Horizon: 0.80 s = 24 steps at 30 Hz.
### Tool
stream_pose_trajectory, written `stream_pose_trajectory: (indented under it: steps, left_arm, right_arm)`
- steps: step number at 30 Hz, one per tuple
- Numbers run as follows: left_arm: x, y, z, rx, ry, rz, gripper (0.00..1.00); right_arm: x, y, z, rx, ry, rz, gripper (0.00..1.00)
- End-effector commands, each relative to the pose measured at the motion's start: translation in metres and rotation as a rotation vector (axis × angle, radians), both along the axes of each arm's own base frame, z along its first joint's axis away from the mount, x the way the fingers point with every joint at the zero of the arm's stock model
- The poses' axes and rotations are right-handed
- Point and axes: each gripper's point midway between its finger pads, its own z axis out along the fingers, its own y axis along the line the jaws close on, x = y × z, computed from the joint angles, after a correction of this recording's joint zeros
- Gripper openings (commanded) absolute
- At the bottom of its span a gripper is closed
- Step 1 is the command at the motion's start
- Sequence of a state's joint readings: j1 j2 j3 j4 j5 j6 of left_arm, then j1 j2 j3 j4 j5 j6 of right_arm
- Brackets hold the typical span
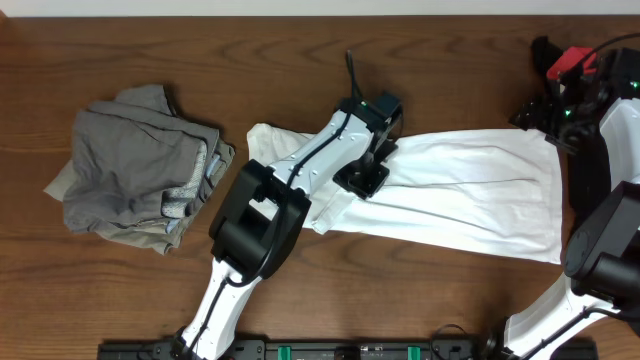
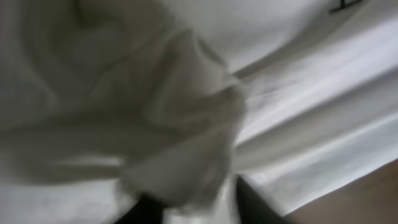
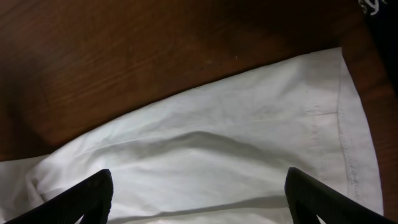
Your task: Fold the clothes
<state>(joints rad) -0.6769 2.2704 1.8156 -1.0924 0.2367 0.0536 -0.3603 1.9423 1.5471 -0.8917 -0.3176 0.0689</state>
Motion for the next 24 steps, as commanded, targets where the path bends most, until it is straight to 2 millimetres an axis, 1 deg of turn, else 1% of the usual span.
stream_pose_trajectory:
  steps: [1,3,6,9,13,15,17,19,21,24]
  left_arm:
    - [0.004,0.005,0.003,0.024,-0.021,-0.004,0.09]
    - [0.006,0.008,0.007,0.042,-0.033,-0.006,0.06]
    - [0.011,0.014,0.017,0.074,-0.062,-0.005,0.06]
    - [0.018,0.021,0.032,0.103,-0.119,-0.006,0.06]
    - [0.024,0.024,0.057,0.092,-0.189,-0.002,0.06]
    - [0.024,0.023,0.069,0.073,-0.212,0.001,0.06]
    - [0.025,0.023,0.08,0.057,-0.232,0.004,0.06]
    - [0.025,0.023,0.087,0.046,-0.247,0.005,0.06]
    - [0.025,0.023,0.094,0.036,-0.259,0.007,0.06]
    - [0.027,0.025,0.099,0.038,-0.275,0.018,0.06]
  right_arm:
    - [0.0,-0.004,-0.005,0.003,0.007,-0.021,0.87]
    - [0.003,-0.005,-0.004,-0.002,-0.005,-0.021,0.87]
    - [0.008,-0.007,-0.003,-0.01,-0.026,-0.02,0.87]
    - [0.011,-0.013,-0.007,-0.039,-0.026,-0.029,0.86]
    - [0.008,-0.028,-0.026,-0.101,0.024,-0.061,0.82]
    - [0.007,-0.039,-0.038,-0.136,0.057,-0.098,0.82]
    - [0.008,-0.043,-0.049,-0.139,0.066,-0.104,0.82]
    - [0.014,-0.045,-0.058,-0.138,0.06,-0.103,0.82]
    - [0.02,-0.049,-0.067,-0.15,0.047,-0.107,0.84]
    - [0.031,-0.056,-0.075,-0.161,0.015,-0.116,0.86]
